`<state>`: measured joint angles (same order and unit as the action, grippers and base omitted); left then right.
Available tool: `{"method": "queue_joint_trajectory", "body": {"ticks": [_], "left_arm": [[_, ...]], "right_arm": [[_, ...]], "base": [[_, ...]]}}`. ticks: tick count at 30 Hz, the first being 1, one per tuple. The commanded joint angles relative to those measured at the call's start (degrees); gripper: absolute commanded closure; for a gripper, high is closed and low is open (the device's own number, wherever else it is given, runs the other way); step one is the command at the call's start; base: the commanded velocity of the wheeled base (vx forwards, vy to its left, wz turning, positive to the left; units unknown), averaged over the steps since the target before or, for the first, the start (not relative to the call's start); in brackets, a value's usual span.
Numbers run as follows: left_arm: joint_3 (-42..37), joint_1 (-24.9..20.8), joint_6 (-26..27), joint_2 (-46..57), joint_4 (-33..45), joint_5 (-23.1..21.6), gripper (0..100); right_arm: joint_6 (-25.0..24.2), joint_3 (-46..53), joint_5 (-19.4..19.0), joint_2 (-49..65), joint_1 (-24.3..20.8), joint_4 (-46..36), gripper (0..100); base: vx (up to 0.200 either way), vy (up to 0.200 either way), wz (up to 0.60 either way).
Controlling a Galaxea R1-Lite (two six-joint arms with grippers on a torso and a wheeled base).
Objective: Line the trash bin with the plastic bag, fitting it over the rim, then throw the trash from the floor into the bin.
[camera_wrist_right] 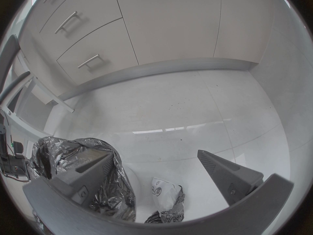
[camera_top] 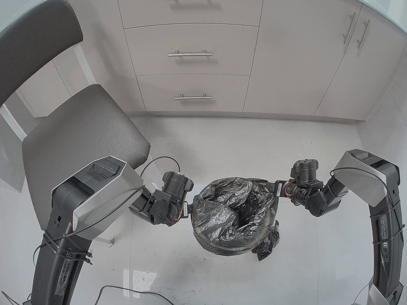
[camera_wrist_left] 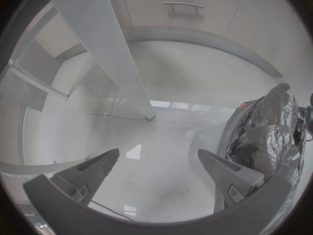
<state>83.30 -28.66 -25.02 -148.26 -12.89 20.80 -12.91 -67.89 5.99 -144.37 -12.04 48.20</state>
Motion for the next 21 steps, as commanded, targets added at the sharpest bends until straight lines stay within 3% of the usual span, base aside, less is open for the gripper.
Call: {"method": "queue_joint_trajectory", "body": {"ticks": [1,14,21], "left_arm": [[0.02,0.01,-0.03,-0.01,-0.03,0.03,0],[-0.07,0.01,-0.03,-0.01,-0.03,0.03,0],[0.02,0.01,-0.03,-0.01,-0.03,0.03,0]], "right_arm": [[-0.01,-1.19,-0.01,-2.58,0.27,0.05,0],[-0.10,-1.72,-0.01,-3.37,2.38,0.14,0],[-0.63,4.34,-0.71,5.24,1.15,0.49,0]], "base": [[0.000,0.000,0.00],[0.000,0.000,0.00],[0.000,0.000,0.00]]}}
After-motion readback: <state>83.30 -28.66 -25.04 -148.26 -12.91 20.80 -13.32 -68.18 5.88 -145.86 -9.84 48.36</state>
